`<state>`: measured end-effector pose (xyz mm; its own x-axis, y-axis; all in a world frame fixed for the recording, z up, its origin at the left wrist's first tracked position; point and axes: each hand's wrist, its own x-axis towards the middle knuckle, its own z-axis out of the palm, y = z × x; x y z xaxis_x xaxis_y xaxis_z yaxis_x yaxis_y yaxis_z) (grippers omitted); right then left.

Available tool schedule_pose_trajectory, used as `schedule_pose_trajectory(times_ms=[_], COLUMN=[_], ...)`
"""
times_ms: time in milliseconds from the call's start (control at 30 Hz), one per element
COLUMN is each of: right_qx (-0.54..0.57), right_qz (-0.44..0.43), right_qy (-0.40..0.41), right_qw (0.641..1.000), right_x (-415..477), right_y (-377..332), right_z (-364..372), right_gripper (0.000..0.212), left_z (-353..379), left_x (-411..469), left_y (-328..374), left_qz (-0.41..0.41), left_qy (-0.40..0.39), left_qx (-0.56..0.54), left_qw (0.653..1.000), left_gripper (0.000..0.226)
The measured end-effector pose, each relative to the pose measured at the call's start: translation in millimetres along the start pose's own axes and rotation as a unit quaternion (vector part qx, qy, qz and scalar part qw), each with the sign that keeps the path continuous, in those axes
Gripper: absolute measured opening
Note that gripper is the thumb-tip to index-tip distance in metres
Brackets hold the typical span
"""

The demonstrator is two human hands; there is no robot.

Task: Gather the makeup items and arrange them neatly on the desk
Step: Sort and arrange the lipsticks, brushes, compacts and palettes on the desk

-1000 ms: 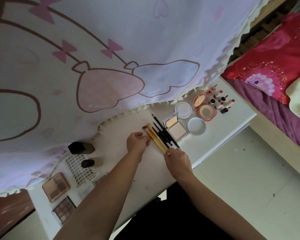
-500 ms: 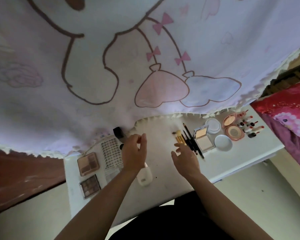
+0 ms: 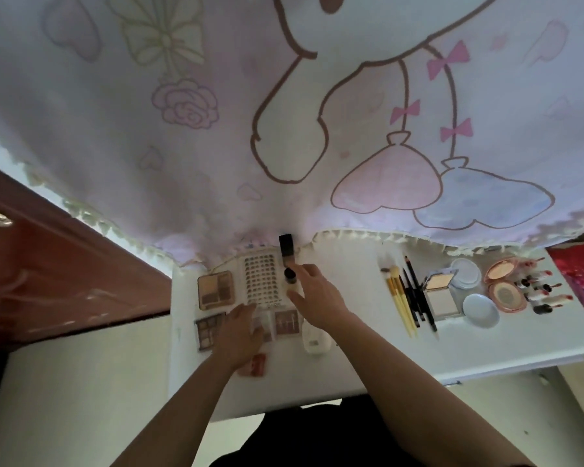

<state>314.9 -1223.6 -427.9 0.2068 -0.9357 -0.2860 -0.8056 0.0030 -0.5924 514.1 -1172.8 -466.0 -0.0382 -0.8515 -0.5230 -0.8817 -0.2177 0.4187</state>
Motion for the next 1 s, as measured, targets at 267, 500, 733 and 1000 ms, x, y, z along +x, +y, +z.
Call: schedule_pose_trajectory(times_ms=[267,500,733,1000], right_qx=[0.217,0.369,0.221,0.158], right_qz=[0.125,0.154,0.185,0.173], right_qy=[0.037,0.022,0.045,0.139], right_qw=[0.967,0.916,0.956,0.962], right_x=[-5.3,-17.6,-19.3,-20.4], right_y=[15.0,13.8,4.5,-5.0], right_z=[-10.3,-25.8,-44.8,-66.4], right_gripper=[0.03,0.021,0.041,0.022], left_z=[-2.8,-3.0,-21.3,-35.2], left_x=[5.8,21.2,8.4,13.8], left_y=[22.9,58.1,100.6,135.0], left_qz=[0.029,0.12,0.17,0.132], left_qy=[0.028,0.02,0.144,0.167], left_qx=[-0.077,-0.075,0.087,0.065], left_qw=[0.996,0.99,0.971,0.975], left_gripper=[0.077,0.065,0.03,0.008])
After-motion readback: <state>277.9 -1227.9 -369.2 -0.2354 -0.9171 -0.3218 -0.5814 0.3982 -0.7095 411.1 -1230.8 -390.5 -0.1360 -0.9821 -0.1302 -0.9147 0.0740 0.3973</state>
